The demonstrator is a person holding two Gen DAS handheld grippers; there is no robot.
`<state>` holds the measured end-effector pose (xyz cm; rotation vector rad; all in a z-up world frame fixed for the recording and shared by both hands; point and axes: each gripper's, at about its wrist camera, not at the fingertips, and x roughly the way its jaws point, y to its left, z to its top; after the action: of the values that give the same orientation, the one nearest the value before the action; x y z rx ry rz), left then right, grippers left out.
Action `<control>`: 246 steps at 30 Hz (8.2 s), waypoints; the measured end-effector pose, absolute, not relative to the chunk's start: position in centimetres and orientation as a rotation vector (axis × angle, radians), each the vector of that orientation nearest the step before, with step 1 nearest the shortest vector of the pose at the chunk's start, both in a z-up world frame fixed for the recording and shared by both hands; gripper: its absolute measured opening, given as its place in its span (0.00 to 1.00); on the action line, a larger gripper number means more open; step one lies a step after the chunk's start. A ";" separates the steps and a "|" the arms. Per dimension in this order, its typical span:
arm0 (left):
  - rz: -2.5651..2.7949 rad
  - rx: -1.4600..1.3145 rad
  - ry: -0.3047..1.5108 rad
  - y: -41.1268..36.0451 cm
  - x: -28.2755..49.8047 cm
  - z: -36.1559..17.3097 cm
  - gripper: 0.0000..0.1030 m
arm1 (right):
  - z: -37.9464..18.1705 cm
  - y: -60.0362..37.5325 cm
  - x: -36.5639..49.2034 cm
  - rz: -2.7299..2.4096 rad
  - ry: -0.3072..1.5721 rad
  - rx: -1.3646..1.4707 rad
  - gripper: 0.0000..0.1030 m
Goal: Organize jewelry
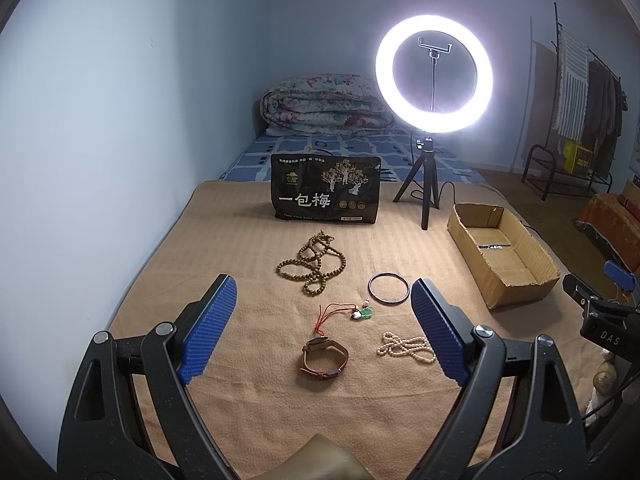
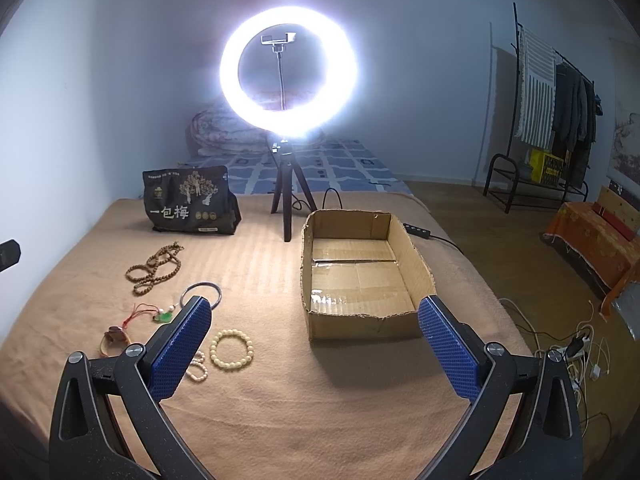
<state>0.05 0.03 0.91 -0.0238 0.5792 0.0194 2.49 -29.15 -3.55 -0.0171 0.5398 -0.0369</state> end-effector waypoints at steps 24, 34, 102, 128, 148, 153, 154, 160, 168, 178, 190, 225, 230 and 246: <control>0.020 -0.024 0.575 0.0 -0.1 0.9 0.88 | -3.5 -29.1 2.4 -0.032 0.543 -0.019 1.00; 0.020 -0.023 0.576 0.1 -0.1 1.0 0.88 | -3.6 -29.0 2.5 -0.025 0.552 -0.020 1.00; -0.071 -0.209 1.143 4.4 10.4 -16.9 0.24 | -18.3 -23.6 14.4 0.188 1.055 -0.033 0.33; -0.057 -0.210 1.063 4.3 10.2 -14.9 0.05 | -15.8 -22.6 13.2 0.254 0.961 -0.053 0.06; -0.159 -0.163 0.936 -1.6 10.1 -10.0 0.05 | -8.9 -25.4 11.5 0.245 0.771 -0.033 0.06; -0.201 -0.172 0.927 -4.1 11.3 -9.0 0.05 | -8.0 -27.5 11.8 0.213 0.741 -0.015 0.06; -0.209 -0.174 0.924 -4.5 11.5 -8.8 0.05 | -7.9 -27.9 11.9 0.206 0.737 -0.009 0.06; -0.261 -0.174 0.916 -7.9 13.1 -7.9 0.05 | -7.3 -31.8 12.6 0.143 0.714 0.031 0.06; -0.322 -0.147 0.911 -12.9 16.0 -7.2 0.05 | -6.6 -36.3 13.9 0.070 0.691 0.069 0.06; -0.395 -0.107 0.909 -18.9 18.4 -7.3 0.05 | -7.6 -39.9 16.1 0.033 0.722 0.102 0.06; -0.450 -0.081 0.947 -23.1 19.7 -9.2 0.05 | -8.2 -42.4 18.2 0.027 0.737 0.169 0.06; -0.465 -0.057 0.916 -22.0 18.4 -8.1 0.27 | -6.3 -41.3 17.9 -0.016 0.706 0.155 0.61; -0.441 -0.069 0.912 -19.8 18.1 -7.6 0.27 | -5.6 -40.4 17.5 -0.014 0.699 0.136 0.62; -0.330 -0.081 0.919 -10.4 17.8 -7.6 0.27 | -5.4 -36.6 16.1 0.049 0.716 0.119 0.75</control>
<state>17.82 -10.36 -7.63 -0.0810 0.9188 -0.3302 16.15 -36.59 -5.43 0.1192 0.7158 0.0485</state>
